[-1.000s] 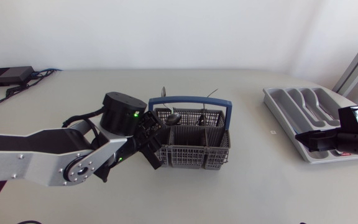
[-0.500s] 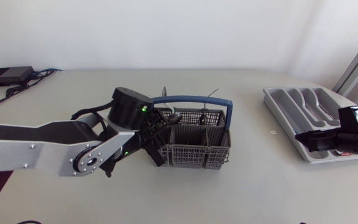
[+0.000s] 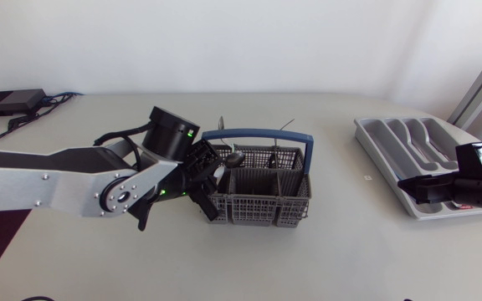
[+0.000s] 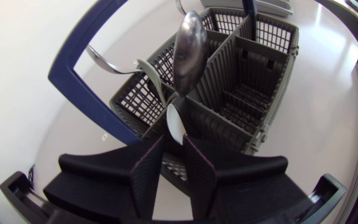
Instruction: Sort the cutlery from the basket into the organizer compartments.
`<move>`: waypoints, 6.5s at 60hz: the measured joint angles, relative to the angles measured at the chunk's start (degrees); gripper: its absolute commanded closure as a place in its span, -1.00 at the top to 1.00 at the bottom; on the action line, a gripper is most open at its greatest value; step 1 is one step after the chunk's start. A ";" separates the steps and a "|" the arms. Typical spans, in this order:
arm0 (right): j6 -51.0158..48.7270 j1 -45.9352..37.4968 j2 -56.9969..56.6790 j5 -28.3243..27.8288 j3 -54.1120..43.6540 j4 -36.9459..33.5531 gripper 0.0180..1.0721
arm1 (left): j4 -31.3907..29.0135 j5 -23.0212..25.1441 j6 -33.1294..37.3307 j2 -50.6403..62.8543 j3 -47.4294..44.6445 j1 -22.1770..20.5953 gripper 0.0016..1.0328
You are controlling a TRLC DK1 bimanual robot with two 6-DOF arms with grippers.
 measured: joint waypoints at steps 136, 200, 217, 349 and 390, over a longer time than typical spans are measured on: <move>-0.61 -0.74 0.04 -0.02 -0.81 0.85 0.82 | -0.37 6.67 -2.99 2.40 5.35 -0.90 -0.93; 7.19 16.72 -20.57 -1.55 -1.09 -5.75 0.82 | -1.57 10.47 -14.03 -20.22 5.31 -0.81 -0.93; 14.69 29.64 -25.27 -3.48 2.38 -5.73 0.82 | -1.97 10.43 -18.82 -18.01 9.31 -2.03 -0.93; 21.24 61.59 0.68 25.66 22.58 3.41 -0.80 | -6.88 11.54 -31.93 -1.62 26.99 -3.52 0.06; 18.23 58.16 -9.14 21.11 17.14 -1.95 -0.81 | -5.99 10.82 -30.29 -10.32 26.56 0.74 0.48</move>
